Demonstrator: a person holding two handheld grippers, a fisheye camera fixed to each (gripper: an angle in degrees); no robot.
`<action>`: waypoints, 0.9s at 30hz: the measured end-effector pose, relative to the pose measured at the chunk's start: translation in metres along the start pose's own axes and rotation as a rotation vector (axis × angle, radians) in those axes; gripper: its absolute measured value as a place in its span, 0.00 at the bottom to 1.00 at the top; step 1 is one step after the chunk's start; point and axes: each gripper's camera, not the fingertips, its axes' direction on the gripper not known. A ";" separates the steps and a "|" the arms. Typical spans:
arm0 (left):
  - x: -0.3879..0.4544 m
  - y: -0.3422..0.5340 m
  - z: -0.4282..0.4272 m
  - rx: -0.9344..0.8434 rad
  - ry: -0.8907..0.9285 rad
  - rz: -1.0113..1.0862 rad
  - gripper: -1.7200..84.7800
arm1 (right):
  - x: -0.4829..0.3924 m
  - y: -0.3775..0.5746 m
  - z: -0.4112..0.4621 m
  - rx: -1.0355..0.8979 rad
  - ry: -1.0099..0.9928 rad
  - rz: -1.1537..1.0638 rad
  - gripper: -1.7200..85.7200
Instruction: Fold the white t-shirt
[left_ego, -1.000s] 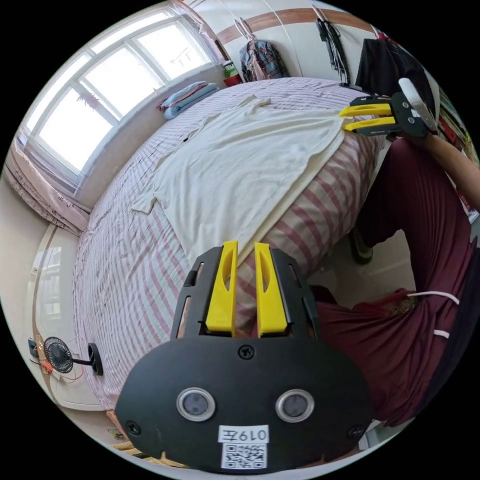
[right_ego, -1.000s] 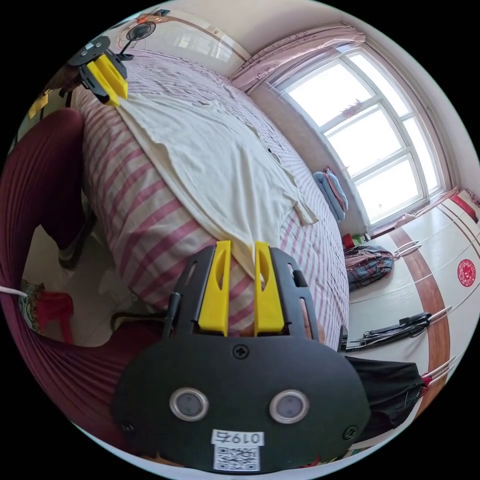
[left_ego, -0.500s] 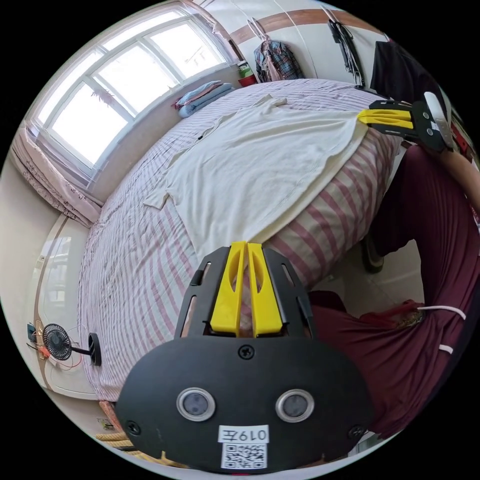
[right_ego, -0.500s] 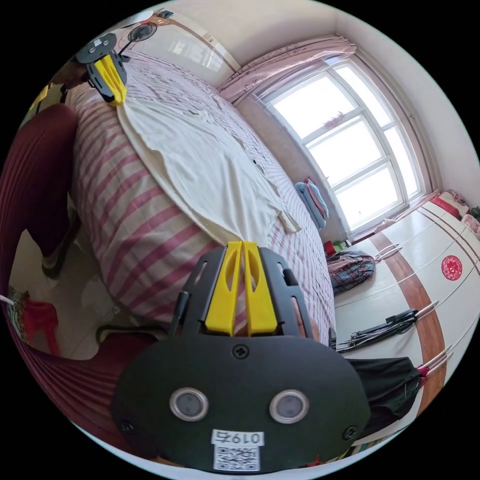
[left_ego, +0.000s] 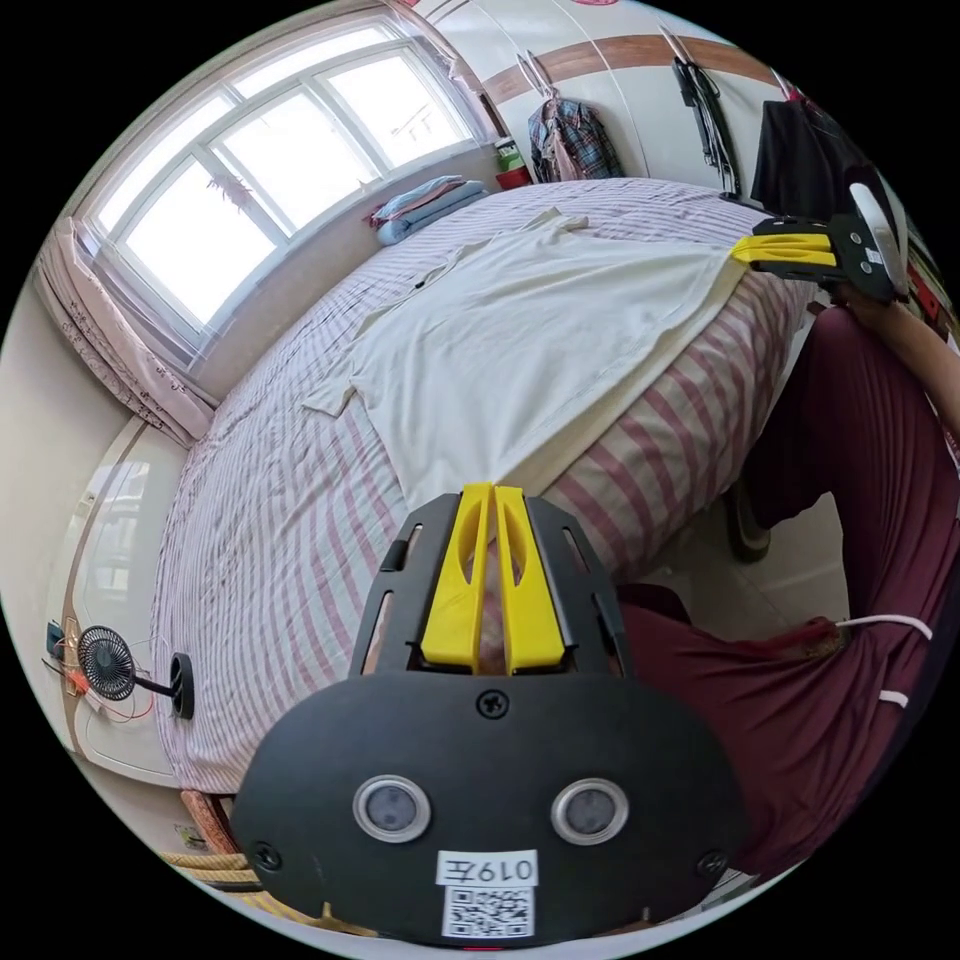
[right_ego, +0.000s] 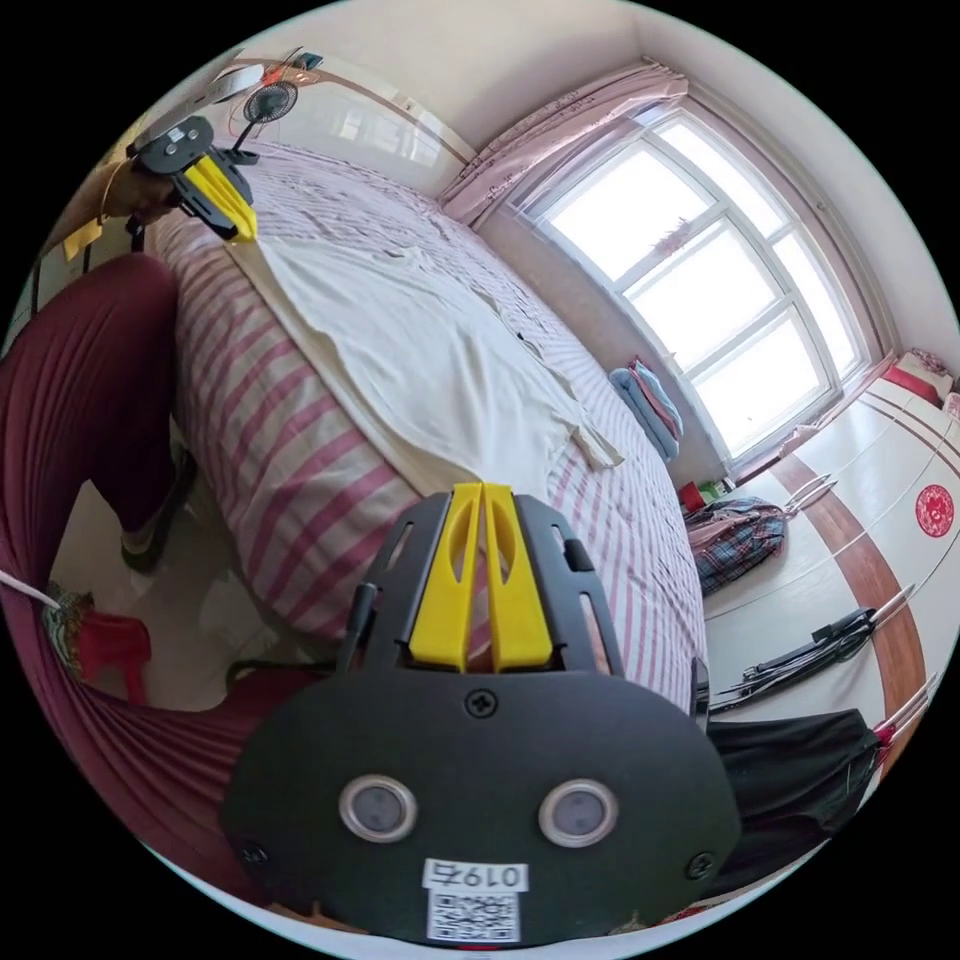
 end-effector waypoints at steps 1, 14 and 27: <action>0.000 0.001 -0.002 0.002 -0.007 0.004 0.03 | 0.004 0.002 -0.004 0.010 -0.018 0.008 0.01; -0.001 0.009 0.006 -0.041 -0.002 0.063 0.03 | 0.005 0.017 0.008 -0.078 -0.075 -0.116 0.01; -0.003 0.005 0.021 -0.057 0.007 0.082 0.03 | 0.005 0.018 0.012 -0.103 -0.039 -0.130 0.01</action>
